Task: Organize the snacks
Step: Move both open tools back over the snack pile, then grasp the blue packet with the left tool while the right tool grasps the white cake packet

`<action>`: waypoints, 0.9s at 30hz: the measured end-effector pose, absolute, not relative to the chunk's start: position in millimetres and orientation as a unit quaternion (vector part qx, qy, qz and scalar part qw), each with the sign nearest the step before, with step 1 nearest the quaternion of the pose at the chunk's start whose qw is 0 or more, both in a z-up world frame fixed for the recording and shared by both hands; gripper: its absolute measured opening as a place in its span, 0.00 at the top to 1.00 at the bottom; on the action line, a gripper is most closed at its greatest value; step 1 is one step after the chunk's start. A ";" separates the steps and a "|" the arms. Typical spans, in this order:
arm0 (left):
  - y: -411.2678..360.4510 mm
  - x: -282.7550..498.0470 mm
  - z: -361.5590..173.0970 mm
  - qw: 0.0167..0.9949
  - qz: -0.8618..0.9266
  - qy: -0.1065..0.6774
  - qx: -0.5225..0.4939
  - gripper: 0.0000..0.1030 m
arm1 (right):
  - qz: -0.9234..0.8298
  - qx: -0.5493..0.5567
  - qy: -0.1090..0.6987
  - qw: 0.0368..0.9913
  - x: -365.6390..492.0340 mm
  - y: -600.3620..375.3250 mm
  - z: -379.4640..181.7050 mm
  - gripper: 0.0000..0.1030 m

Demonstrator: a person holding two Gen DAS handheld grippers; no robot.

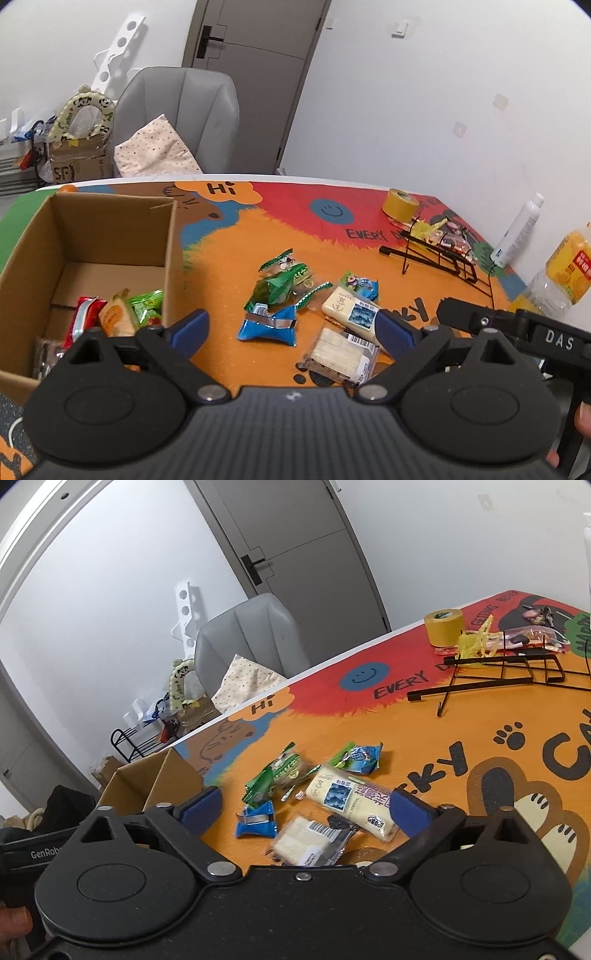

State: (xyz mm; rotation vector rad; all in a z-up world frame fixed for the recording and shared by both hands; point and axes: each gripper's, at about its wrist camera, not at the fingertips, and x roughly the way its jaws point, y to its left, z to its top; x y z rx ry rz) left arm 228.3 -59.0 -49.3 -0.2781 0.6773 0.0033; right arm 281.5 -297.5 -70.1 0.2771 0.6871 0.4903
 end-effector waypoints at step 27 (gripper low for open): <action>-78.2 306.7 -111.8 0.916 0.030 0.386 -0.108 0.40 | 0.248 0.113 0.373 0.887 351.5 -284.9 -125.2 0.40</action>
